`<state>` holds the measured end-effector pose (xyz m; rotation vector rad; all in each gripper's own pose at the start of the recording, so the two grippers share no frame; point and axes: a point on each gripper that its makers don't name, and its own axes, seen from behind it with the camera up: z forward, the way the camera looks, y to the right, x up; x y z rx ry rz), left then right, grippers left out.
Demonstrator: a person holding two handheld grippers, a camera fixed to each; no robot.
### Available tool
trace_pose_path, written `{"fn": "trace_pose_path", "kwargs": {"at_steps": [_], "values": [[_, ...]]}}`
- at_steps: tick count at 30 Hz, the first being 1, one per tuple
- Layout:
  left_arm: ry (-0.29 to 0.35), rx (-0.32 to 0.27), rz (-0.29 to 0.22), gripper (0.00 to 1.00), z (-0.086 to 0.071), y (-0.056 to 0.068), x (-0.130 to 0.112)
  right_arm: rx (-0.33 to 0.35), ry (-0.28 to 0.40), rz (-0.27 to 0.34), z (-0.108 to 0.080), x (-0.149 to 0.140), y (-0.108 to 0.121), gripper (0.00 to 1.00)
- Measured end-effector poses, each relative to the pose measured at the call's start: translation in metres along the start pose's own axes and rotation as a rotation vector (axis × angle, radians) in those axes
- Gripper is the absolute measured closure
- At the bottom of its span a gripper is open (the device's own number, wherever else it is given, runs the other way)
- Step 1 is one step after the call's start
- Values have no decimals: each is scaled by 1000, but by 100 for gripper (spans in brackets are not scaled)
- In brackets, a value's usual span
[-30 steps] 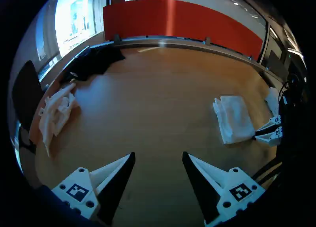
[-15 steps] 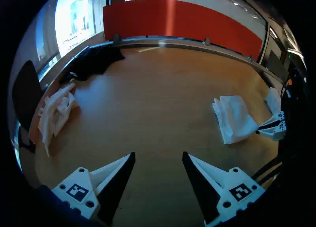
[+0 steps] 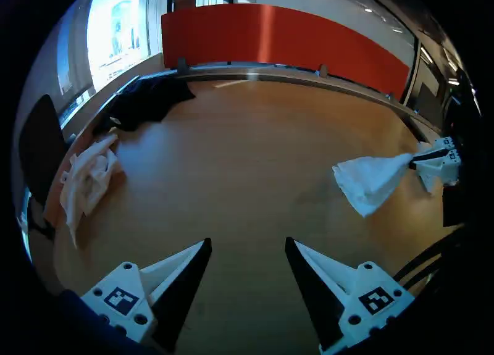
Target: Fold towel
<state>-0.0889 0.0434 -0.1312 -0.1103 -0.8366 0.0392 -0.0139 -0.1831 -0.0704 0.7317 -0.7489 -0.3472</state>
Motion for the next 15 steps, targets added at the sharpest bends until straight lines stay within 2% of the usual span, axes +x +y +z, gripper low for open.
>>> {"fn": "trace_pose_path", "kwargs": {"at_steps": [8,15], "values": [[18,-3,-11,12,-3,-1,7,-7,71,-37,-20,46,4,95],[30,-11,-6,12,-4,3,12,-20,100,-41,-34,62,12,95]]}}
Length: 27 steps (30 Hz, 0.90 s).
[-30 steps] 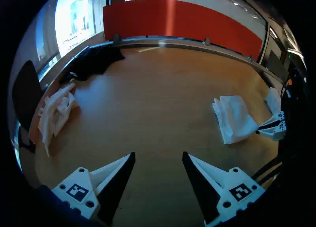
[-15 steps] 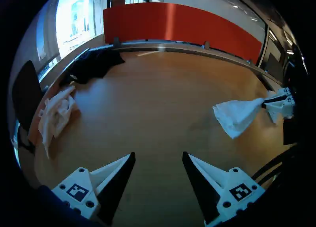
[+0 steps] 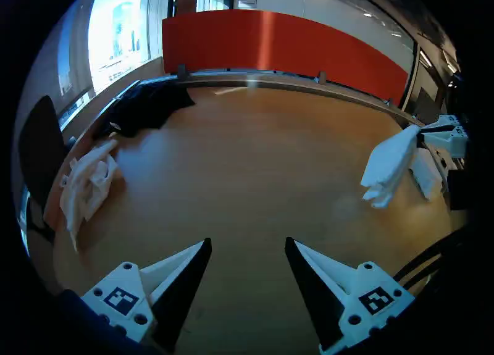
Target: Fold towel
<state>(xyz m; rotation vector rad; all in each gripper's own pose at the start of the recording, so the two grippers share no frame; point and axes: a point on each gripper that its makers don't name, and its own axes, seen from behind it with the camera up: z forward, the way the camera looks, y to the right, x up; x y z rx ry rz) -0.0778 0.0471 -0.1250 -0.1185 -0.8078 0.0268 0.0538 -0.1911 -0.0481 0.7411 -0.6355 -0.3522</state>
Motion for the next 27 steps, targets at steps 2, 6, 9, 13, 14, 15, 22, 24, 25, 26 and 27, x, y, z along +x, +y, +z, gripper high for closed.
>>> {"fn": "trace_pose_path", "kwargs": {"at_steps": [2,6,9,13,14,15,22,24,25,26,27], "values": [[3,-4,2,12,0,2,1,-5,2,1,-3,1,3,95],[5,-8,2,12,0,3,2,-15,10,10,-8,5,10,95],[4,-11,5,12,0,4,2,-20,18,18,-13,8,16,95],[6,-12,15,12,0,5,4,-31,28,24,-19,13,26,95],[7,-12,17,12,0,6,5,-34,30,25,-20,14,29,95],[7,-12,18,12,0,6,5,-38,32,27,-22,15,33,95],[9,-13,19,12,0,6,8,-76,42,38,-36,20,64,95],[9,-14,19,12,0,7,9,-88,42,41,-41,20,73,95],[8,-14,19,12,0,7,9,-95,41,43,-43,20,78,95],[8,-15,20,12,0,7,9,-100,41,45,-45,20,83,95],[8,-15,21,12,0,7,9,-105,40,47,-47,19,88,95]]}}
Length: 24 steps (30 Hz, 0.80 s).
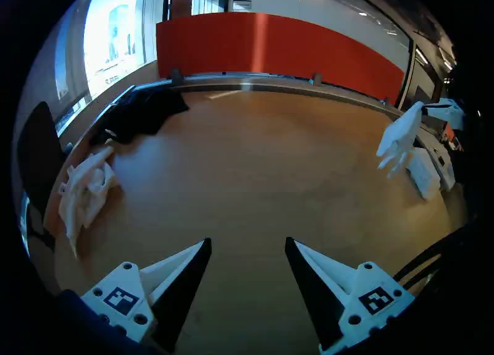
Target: Fold towel
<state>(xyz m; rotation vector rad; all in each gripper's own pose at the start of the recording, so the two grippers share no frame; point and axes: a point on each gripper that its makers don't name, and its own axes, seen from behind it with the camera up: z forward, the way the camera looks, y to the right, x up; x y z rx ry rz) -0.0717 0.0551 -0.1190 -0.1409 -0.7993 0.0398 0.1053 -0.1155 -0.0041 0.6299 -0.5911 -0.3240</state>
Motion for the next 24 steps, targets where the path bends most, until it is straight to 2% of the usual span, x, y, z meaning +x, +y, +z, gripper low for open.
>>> {"fn": "trace_pose_path", "kwargs": {"at_steps": [24], "values": [[-19,16,13,12,6,-1,0,-119,-39,84,-31,-31,118,95]]}}
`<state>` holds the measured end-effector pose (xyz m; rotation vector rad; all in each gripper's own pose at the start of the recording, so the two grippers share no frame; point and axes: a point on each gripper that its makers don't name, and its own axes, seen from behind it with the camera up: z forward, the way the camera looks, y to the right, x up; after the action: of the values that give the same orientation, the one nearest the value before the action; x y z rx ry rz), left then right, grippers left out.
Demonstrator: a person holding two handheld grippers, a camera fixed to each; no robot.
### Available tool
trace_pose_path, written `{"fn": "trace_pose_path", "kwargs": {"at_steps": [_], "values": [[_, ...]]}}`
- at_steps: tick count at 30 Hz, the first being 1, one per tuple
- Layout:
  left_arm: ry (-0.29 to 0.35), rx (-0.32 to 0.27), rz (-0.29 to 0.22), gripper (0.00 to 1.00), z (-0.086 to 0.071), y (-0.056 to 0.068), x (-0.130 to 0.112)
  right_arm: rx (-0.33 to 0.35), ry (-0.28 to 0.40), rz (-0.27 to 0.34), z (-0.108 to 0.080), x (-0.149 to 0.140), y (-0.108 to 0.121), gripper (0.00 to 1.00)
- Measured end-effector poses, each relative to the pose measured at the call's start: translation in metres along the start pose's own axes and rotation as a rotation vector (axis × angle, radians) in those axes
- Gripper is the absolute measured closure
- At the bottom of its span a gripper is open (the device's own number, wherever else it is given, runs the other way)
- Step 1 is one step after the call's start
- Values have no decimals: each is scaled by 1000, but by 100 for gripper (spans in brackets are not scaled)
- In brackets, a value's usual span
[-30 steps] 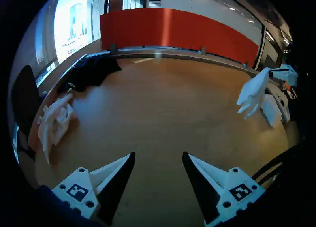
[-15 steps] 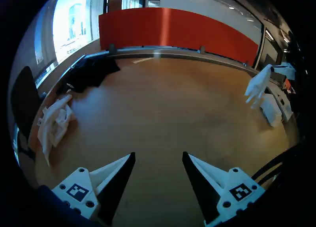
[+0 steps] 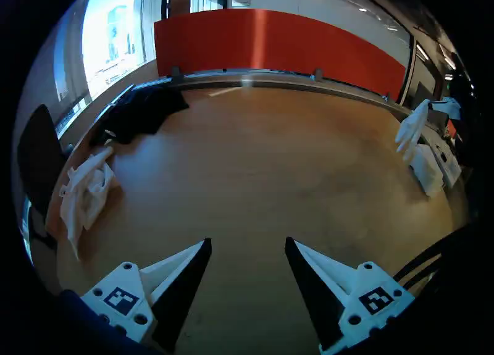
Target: Fold towel
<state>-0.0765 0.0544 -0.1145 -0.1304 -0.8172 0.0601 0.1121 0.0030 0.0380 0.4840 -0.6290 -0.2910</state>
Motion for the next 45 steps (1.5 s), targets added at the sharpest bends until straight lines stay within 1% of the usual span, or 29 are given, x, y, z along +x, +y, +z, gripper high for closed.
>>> {"fn": "trace_pose_path", "kwargs": {"at_steps": [8,17,26,35,41,45], "values": [[3,6,7,12,1,0,4,-56,-1,36,-8,-3,43,95],[5,8,11,12,1,4,7,-116,-19,69,-18,-10,89,95],[2,6,18,12,1,10,9,-162,-33,84,-28,-15,126,95],[6,0,26,12,2,19,13,-196,-37,108,-38,-16,154,95],[4,-4,29,12,2,23,13,-208,-50,131,-44,-26,162,95],[4,-5,33,12,2,25,14,-211,-55,142,-47,-33,163,95]]}}
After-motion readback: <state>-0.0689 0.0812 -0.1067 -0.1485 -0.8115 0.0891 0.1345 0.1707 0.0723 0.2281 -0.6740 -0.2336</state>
